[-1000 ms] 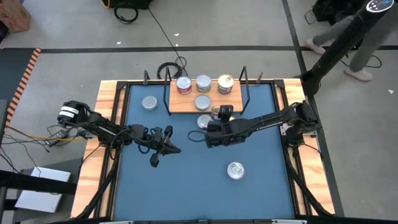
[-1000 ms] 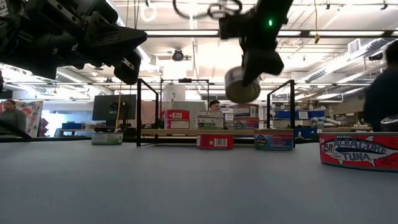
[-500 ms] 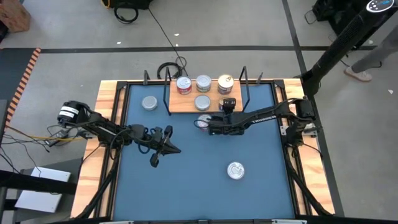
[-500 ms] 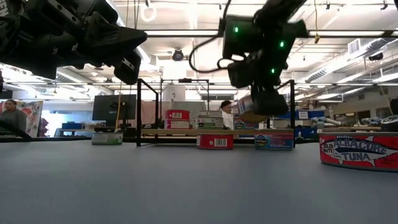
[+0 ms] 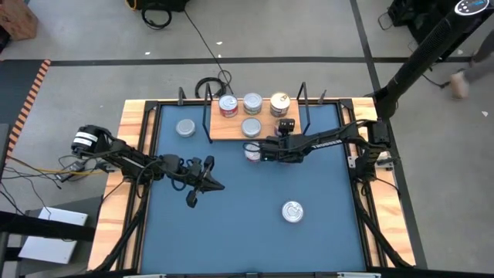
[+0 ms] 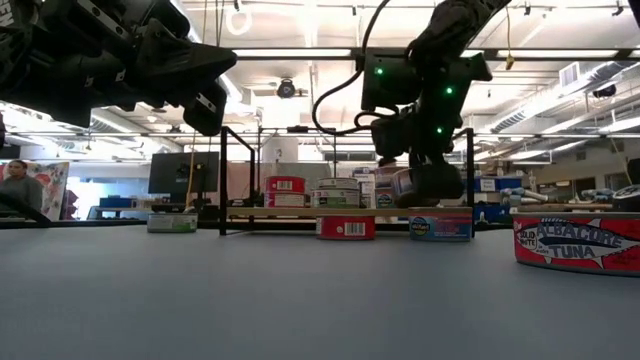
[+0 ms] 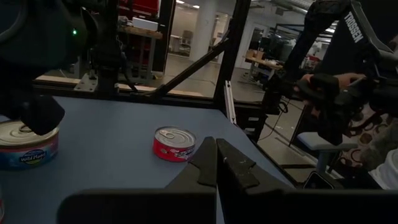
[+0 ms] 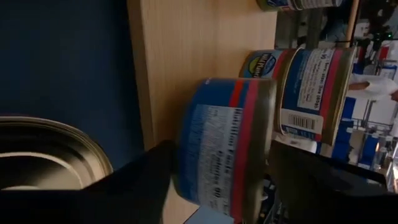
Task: Stack canned seafood by type on shelf
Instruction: Put the blue tuna can aligned with the stacked blue tuna can on the shelf, then put the red tuna can aligned with the stacked red tuna can on the shelf
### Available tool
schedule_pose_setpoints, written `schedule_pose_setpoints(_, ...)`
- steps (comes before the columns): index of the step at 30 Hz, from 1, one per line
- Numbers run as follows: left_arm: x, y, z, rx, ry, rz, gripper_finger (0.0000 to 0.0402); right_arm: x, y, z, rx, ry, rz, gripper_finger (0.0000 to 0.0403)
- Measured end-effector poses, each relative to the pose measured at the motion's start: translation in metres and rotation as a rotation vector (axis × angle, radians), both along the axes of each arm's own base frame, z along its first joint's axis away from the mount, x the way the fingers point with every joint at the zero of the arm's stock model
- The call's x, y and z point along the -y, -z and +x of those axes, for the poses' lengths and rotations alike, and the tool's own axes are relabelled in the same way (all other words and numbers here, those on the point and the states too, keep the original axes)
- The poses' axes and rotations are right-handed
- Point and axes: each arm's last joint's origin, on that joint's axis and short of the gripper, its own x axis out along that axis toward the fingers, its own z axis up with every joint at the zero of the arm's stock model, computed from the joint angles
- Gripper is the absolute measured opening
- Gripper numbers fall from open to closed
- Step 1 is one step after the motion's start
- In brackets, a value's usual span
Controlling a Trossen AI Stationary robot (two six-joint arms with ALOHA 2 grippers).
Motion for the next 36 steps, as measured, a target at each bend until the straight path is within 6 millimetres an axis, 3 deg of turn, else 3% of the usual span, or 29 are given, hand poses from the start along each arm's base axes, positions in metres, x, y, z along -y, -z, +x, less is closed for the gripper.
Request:
schedule_pose_setpoints(6, 0.0, 0.0, 0.0, 0.0, 0.0, 0.0, 0.0002, 0.001, 0.0, 0.0, 0.006, 0.007, -0.001, 0.0319)
schedule_pose_setpoints(19, 0.0, 0.0, 0.0, 0.0, 0.0, 0.0, 0.0002, 0.01, -0.005, 0.002, 0.058, 0.009, 0.031, 0.03)
schedule_pose_setpoints(28, 0.0, 0.0, 0.0, -0.001, -0.004, 0.0, 0.0002, 0.012, -0.029, -0.003, 0.164, 0.006, 0.08, 0.0297)
schedule_pose_setpoints(36, 0.0, 0.0, 0.0, -0.001, -0.011, -0.001, 0.0002, -0.009, -0.067, -0.014, 0.314, -0.047, 0.097, 0.0276)
